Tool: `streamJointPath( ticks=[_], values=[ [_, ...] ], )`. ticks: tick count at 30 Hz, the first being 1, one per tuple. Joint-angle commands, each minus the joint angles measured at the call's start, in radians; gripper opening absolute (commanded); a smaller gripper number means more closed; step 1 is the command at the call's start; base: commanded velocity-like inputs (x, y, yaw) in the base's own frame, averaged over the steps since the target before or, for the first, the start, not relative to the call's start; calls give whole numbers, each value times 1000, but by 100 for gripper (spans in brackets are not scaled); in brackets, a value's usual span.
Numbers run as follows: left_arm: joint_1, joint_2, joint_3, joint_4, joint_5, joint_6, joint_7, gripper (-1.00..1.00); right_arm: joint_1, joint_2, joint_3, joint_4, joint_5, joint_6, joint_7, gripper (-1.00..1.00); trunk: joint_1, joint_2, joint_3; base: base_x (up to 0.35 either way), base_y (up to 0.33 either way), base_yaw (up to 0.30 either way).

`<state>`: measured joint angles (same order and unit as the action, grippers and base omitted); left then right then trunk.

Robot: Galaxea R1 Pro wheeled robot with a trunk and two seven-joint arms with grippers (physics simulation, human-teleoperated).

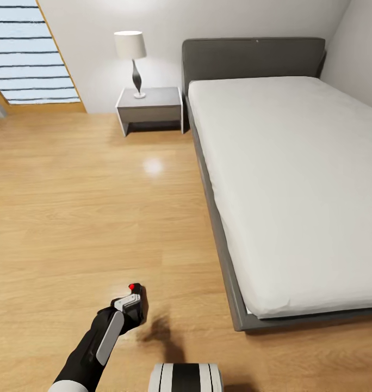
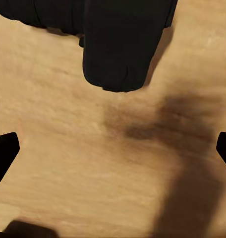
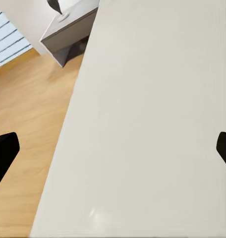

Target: Attach the digital camera to the camera tripod in the bedroom.

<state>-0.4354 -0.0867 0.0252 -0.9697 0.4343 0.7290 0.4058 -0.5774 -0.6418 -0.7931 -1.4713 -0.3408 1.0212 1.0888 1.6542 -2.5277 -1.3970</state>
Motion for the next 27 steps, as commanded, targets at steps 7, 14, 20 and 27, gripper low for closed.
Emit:
streamJointPath(
  ticks=[7, 14, 20, 27],
  values=[
    [0, -2, -3, -67, 11, 4, 9, 100, -1, -9, 1, 0, -10, 8, -61, 100, 0, 0, -1, 0, 0, 0],
    [0, -2, -3, -101, 10, 3, 9, 100, 0, -14, -3, 0, -41, 3, -65, 100, 0, 0, -1, 0, 0, 0],
    [0, -1, -4, -107, 11, -15, 7, 100, 0, -16, -4, 0, -53, -2, -65, 100, 0, 0, -1, 0, 0, 0],
    [0, 1, -46, -98, -9, -123, 3, 100, 1, -11, -4, 0, -57, -5, -66, 100, 0, 0, -1, 0, 0, 0]
  ],
)
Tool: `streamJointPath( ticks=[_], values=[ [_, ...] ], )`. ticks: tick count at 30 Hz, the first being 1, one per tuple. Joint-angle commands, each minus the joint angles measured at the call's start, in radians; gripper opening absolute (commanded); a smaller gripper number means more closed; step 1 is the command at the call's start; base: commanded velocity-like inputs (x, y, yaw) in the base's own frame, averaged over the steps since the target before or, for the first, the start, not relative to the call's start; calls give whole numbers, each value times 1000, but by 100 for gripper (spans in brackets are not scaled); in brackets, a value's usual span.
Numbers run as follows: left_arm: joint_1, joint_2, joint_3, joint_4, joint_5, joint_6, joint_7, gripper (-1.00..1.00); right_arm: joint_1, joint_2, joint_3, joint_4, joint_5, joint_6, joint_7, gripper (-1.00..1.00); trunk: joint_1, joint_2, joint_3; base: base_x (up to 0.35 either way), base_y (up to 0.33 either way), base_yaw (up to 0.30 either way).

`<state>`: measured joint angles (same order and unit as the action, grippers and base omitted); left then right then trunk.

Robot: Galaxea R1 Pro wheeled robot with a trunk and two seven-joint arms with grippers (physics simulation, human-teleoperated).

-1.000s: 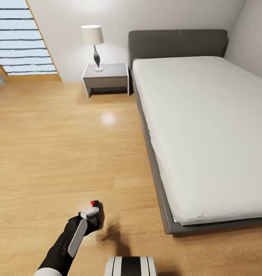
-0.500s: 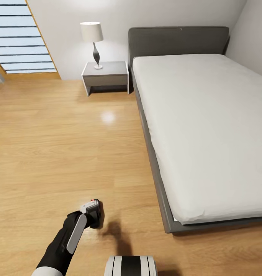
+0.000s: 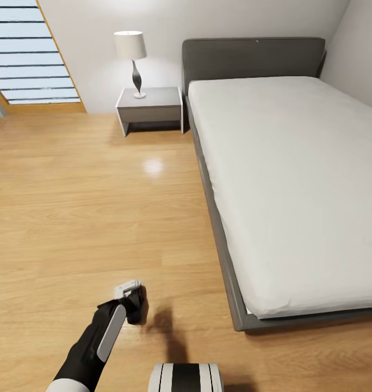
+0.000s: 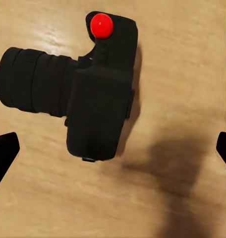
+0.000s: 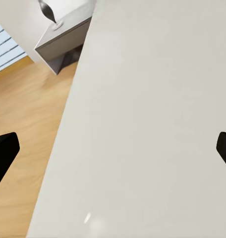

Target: Attach the digital camera to the camera tripod in the bedroom.

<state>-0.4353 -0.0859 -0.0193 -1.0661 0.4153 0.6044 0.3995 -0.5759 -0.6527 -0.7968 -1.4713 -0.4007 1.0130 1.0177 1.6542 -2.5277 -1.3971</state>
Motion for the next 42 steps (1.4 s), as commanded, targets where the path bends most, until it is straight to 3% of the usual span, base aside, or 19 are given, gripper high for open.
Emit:
streamJointPath(
  ticks=[1, 6, 11, 24, 30, 42],
  values=[
    [0, 1, -17, 1, 2, -14, 9, 100, -1, 1, -1, 0, 3, 3, 5, 100, 0, 0, -1, 0, 0, 0],
    [0, 2, -95, 32, -50, -68, 8, 100, -1, 5, 0, 1, 2, 3, 7, 100, 0, 0, -1, 0, 0, 0],
    [0, 2, -121, 60, -74, -84, 6, 100, -1, 9, 3, 1, 2, 3, 8, 100, 0, 0, -1, 0, 0, 0],
    [0, 4, -133, 179, -85, -212, 2, 100, -1, 10, 11, 2, 2, 3, 10, 100, 0, 0, -1, 0, 0, 0],
    [0, 7, -132, 247, -88, -239, -8, 100, -1, 13, 12, 3, 9, 4, 10, 100, 0, 0, -1, 0, 0, 0],
    [0, 63, -130, 308, -86, -316, -41, 100, -1, 75, 13, 5, 60, 1, 7, 100, 0, 0, -1, 0, 0, 0]
  ],
)
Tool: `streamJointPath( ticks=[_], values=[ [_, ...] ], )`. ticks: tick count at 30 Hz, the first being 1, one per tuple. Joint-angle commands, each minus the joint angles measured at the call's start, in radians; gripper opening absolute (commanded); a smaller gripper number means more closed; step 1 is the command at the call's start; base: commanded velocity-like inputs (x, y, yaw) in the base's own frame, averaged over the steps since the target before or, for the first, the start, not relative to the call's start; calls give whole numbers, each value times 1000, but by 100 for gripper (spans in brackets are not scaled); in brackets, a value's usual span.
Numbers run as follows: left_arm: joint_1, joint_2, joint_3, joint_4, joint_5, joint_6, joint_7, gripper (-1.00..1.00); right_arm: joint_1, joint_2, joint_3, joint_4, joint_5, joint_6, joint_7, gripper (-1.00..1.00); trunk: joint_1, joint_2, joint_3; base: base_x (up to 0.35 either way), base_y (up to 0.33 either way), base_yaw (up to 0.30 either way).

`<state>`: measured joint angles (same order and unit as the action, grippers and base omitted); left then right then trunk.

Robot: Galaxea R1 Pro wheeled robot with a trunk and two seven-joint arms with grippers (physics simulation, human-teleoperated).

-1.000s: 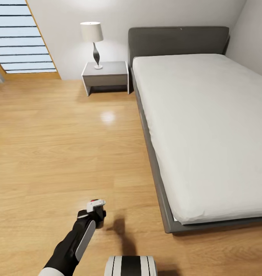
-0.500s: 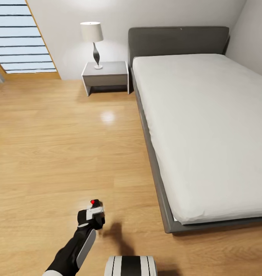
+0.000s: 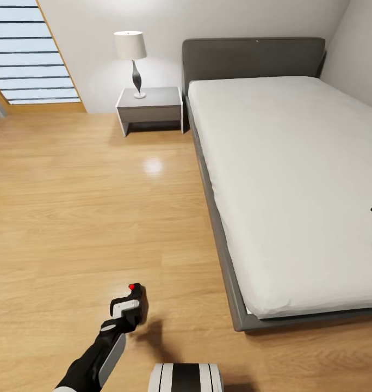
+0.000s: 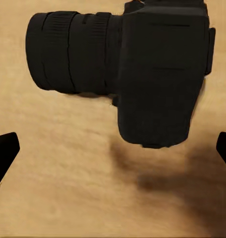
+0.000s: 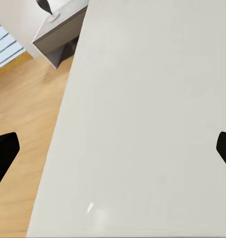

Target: Attach the digital camera to the camera tripod in the bedroom.

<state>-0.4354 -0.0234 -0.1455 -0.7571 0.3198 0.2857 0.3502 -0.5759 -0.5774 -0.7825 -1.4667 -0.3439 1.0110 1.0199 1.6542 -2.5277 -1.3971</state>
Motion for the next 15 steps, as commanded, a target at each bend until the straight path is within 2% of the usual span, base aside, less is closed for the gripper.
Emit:
streamJointPath(
  ticks=[1, 15],
  values=[
    [0, 11, -3, 32, 8, -11, -4, 100, -1, 6, 1, 0, 14, 3, 5, 100, 0, 0, -1, 0, 0, 0],
    [0, 15, -4, 41, 8, -17, -28, 100, -1, 7, -3, 0, 20, 3, 7, 100, 0, 0, -1, 0, 0, 0]
  ],
)
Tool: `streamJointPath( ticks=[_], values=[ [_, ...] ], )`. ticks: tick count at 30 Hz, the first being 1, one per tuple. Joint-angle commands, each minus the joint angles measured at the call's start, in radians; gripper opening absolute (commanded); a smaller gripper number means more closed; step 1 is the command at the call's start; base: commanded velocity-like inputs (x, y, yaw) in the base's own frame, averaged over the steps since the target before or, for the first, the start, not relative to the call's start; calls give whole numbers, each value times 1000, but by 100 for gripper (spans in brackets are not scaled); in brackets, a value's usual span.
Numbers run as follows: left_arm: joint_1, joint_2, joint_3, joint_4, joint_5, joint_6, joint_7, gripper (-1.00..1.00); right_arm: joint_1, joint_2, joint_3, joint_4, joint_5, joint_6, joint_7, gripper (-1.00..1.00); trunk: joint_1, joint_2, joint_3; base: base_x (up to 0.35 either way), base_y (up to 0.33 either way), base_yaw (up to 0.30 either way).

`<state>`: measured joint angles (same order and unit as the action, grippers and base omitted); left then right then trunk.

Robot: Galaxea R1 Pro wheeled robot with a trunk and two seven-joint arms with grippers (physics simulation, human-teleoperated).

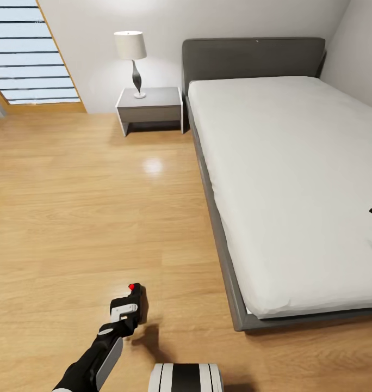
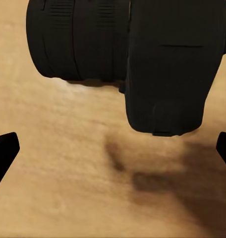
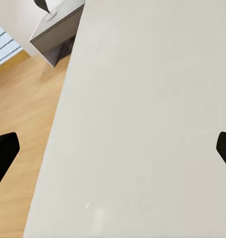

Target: Attach the digital camera to the camera tripod in the bedroom.

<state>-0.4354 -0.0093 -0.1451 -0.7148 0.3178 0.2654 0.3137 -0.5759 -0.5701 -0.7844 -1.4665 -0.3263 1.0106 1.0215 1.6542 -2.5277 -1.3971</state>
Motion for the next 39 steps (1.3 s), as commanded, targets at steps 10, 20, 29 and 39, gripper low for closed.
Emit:
streamJointPath(
  ticks=[10, 20, 29, 39],
  values=[
    [0, 1, -5, -10, 9, 3, 10, 100, -1, -2, -3, -1, 3, 5, 11, 100, 0, 0, -1, 0, 0, 0],
    [0, -5, -6, -15, 11, 7, 16, 100, -1, 1, 2, -2, 3, 4, 15, 100, 0, 0, -1, 0, 0, 0],
    [0, -13, -7, -23, 12, 5, 23, 100, -1, 1, 0, -1, 3, 4, 15, 100, 0, 0, -1, 0, 0, 0],
    [0, -14, -7, -42, 12, 5, 25, 100, -1, 0, -3, -1, 3, 5, 15, 100, 0, 0, -1, 0, 0, 0]
  ],
)
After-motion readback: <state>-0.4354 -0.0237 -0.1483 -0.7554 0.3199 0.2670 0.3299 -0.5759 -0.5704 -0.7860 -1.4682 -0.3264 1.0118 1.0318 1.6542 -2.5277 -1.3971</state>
